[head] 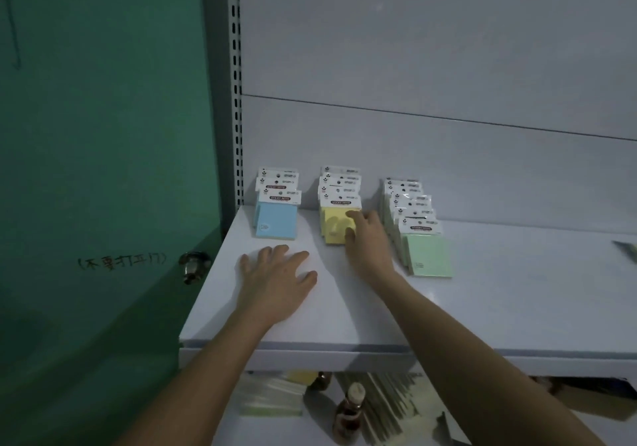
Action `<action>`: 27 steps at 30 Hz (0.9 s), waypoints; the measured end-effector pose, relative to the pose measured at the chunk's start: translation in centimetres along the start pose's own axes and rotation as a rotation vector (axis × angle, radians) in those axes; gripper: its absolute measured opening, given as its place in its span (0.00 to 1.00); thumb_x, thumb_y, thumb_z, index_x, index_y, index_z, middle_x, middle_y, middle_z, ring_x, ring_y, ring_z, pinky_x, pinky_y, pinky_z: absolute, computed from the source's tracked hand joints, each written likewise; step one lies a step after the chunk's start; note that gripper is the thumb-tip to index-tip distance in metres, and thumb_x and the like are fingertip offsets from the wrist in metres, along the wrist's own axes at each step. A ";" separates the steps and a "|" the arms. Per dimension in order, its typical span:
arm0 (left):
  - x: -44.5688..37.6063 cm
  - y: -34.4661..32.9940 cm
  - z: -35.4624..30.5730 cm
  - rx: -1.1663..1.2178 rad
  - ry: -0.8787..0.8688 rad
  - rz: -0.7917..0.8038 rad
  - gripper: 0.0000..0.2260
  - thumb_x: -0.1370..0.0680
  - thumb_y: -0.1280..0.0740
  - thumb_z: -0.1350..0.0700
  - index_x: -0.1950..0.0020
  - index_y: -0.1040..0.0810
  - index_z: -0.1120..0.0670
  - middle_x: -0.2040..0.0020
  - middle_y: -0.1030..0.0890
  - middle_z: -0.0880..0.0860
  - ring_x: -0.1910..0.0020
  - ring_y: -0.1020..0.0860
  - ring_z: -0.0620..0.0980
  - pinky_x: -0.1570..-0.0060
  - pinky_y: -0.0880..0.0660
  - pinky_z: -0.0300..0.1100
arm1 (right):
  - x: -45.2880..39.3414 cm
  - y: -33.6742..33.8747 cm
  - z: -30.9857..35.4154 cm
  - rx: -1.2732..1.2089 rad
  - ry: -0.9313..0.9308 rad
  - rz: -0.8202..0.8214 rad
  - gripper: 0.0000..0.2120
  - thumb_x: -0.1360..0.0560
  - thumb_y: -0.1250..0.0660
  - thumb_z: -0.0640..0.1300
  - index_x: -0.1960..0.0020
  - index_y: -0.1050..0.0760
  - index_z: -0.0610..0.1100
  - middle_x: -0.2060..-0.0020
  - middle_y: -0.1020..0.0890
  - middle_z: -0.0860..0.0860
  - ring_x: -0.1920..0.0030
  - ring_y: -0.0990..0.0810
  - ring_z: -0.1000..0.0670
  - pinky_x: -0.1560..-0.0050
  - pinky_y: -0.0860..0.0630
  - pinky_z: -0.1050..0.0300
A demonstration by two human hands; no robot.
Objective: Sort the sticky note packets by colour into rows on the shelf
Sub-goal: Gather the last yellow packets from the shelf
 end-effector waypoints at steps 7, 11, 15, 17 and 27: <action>1.0 1.0 -2.5 -0.141 0.136 0.106 0.24 0.20 0.52 0.37 0.24 0.42 0.39 0.22 0.42 0.51 0.25 0.42 0.55 0.29 0.45 0.60 | 4.8 11.4 -4.9 -0.057 0.161 0.292 0.15 0.19 0.42 0.47 0.35 0.26 0.46 0.39 0.24 0.48 0.42 0.24 0.46 0.41 0.28 0.53; 1.9 1.2 -11.4 -0.149 0.145 0.012 0.24 0.20 0.49 0.40 0.25 0.39 0.44 0.25 0.37 0.55 0.27 0.40 0.58 0.31 0.42 0.60 | 8.5 20.2 -12.7 -0.021 0.031 0.353 0.16 0.19 0.43 0.52 0.39 0.24 0.45 0.42 0.20 0.49 0.45 0.23 0.48 0.43 0.27 0.53; 2.8 1.6 -25.4 -0.086 -0.037 0.037 0.22 0.20 0.46 0.40 0.28 0.34 0.44 0.27 0.33 0.53 0.29 0.37 0.57 0.33 0.39 0.56 | 11.1 28.8 -20.9 0.065 -0.146 0.377 0.17 0.20 0.45 0.55 0.44 0.24 0.46 0.46 0.20 0.48 0.50 0.23 0.48 0.49 0.27 0.54; 3.3 1.7 -32.2 -0.072 -0.127 0.130 0.22 0.21 0.46 0.38 0.29 0.32 0.44 0.28 0.31 0.52 0.29 0.36 0.57 0.34 0.37 0.53 | 11.8 32.9 -24.7 0.111 -0.211 0.352 0.19 0.20 0.44 0.56 0.42 0.24 0.45 0.45 0.19 0.48 0.48 0.22 0.47 0.47 0.26 0.53; 3.5 -2.4 -50.7 0.204 -0.287 0.159 0.20 0.21 0.43 0.42 0.32 0.30 0.46 0.34 0.26 0.50 0.36 0.27 0.52 0.38 0.29 0.51 | 14.2 43.5 -39.4 0.157 -0.414 0.228 0.15 0.20 0.42 0.52 0.43 0.22 0.44 0.51 0.17 0.47 0.52 0.20 0.47 0.47 0.22 0.49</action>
Point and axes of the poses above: each hand's wrist, its own x-axis away from the middle knuckle, its own y-axis out of the back of the hand, z = x × y, the point moved 1 cm from there along -x, towards the middle knuckle
